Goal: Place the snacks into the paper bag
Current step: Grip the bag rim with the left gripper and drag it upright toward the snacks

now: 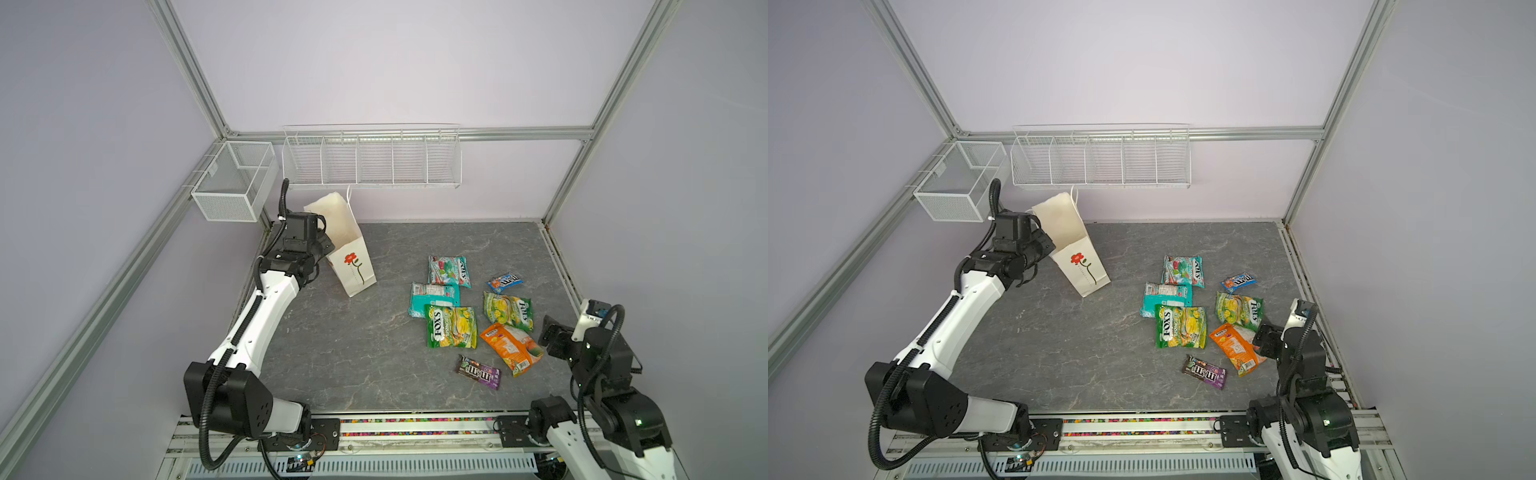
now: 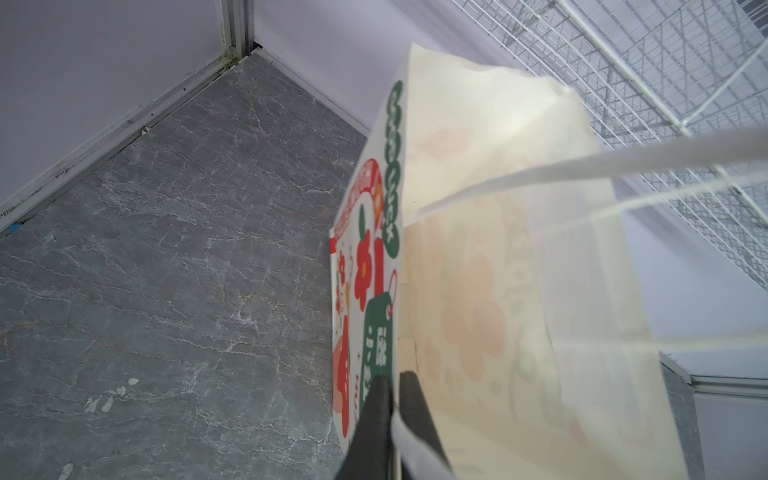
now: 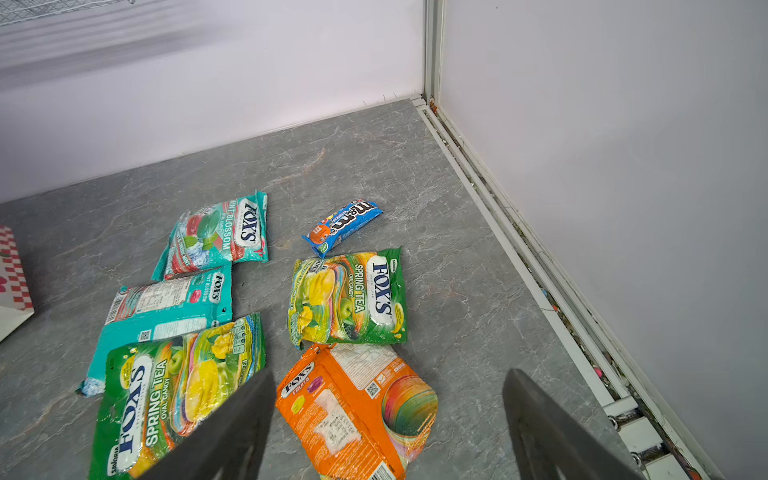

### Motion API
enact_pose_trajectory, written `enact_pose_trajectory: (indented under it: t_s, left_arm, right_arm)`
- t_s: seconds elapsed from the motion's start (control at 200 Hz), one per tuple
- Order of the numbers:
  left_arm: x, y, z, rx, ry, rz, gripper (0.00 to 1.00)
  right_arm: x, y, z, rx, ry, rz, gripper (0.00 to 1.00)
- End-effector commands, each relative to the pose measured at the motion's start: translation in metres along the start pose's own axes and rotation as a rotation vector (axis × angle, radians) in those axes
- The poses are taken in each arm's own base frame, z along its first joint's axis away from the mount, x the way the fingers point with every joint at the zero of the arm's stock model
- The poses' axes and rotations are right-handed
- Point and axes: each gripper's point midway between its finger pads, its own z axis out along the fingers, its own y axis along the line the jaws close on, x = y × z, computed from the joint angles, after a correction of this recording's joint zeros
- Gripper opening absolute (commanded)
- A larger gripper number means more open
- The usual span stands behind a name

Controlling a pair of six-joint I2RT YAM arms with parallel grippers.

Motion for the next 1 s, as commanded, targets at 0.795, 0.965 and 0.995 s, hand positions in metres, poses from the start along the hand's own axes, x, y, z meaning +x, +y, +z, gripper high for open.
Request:
enact_pose_trajectory:
  t_s: [0.795,0.965,0.995]
  left_arm:
    - [0.025,-0.043,-0.079,0.258,0.137,0.165,0.0]
    - [0.033,-0.051,-0.096,0.343,0.164,0.168,0.0]
    - [0.036,-0.054,-0.1,0.364,0.174,0.171,0.0]
  right_arm:
    - [-0.002,-0.001,0.002,0.009,-0.022,-0.009,0.88]
    - [-0.002,-0.001,0.003,0.012,-0.016,-0.011,0.88]
    - [-0.002,-0.001,0.003,0.011,-0.017,-0.012,0.88]
